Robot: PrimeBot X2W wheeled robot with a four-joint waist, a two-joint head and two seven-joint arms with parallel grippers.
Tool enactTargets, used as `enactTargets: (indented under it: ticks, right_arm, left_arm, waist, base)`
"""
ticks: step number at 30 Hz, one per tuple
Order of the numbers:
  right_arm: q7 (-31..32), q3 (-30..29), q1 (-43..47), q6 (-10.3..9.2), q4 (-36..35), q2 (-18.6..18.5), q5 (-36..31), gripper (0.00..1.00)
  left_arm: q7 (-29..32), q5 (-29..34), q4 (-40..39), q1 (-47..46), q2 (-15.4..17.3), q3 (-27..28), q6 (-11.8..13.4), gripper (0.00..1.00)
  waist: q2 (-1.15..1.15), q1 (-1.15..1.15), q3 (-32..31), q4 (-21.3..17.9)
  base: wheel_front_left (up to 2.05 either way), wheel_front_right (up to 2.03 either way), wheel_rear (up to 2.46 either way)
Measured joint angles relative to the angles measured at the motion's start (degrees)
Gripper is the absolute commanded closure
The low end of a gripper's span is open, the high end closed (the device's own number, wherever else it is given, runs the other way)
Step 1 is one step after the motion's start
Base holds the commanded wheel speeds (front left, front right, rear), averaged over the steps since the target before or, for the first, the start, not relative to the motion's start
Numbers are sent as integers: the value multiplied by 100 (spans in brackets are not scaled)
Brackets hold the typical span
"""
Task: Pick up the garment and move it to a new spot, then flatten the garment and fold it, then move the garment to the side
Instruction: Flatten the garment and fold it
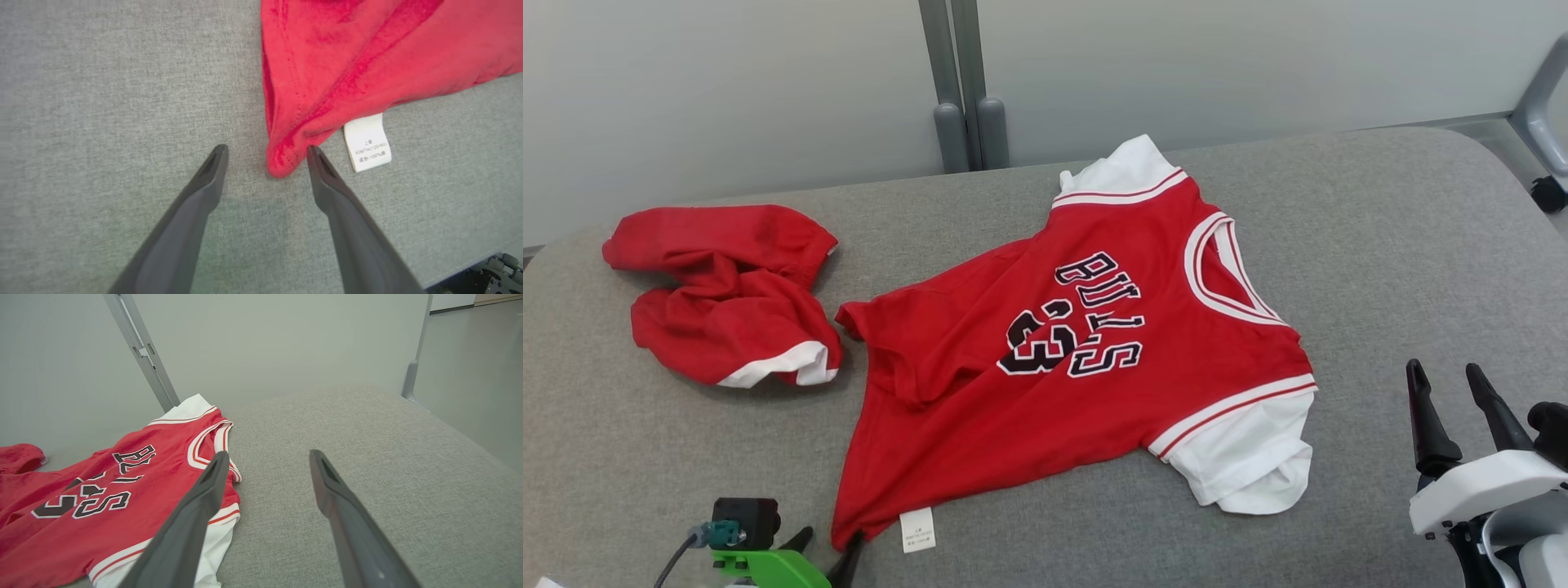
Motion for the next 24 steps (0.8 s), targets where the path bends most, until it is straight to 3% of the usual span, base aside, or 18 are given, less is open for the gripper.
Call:
enactTargets:
  ticks: [5,11,15,20,24]
  right_arm:
    - [-67,-15,59,0,-47,2,21,0]
    - [-148,43,147,0,-76,84,23,0]
    - [-174,77,204,0,-59,109,23,0]
    - [-129,166,222,0,-35,102,22,0]
    - [301,325,237,0,155,21,22,0]
  left_arm:
    - [-539,138,-528,143,168,252,375,0]
    - [-1152,453,-1590,389,213,520,1074,0]
    - [-1723,538,-2190,468,63,721,1405,0]
    - [-1957,642,-2335,578,-144,639,1504,0]
    - [-1992,676,-2312,570,-196,565,1496,0]
  waist:
    - [0,0,-35,4]
    - [0,0,-143,77]
    - [0,0,-211,140]
    - [0,0,-241,203]
    - [0,0,-240,241]
  base:
    - [0,0,0]
    - [0,0,0]
    - [0,0,0]
    - [0,0,0]
    - [0,0,0]
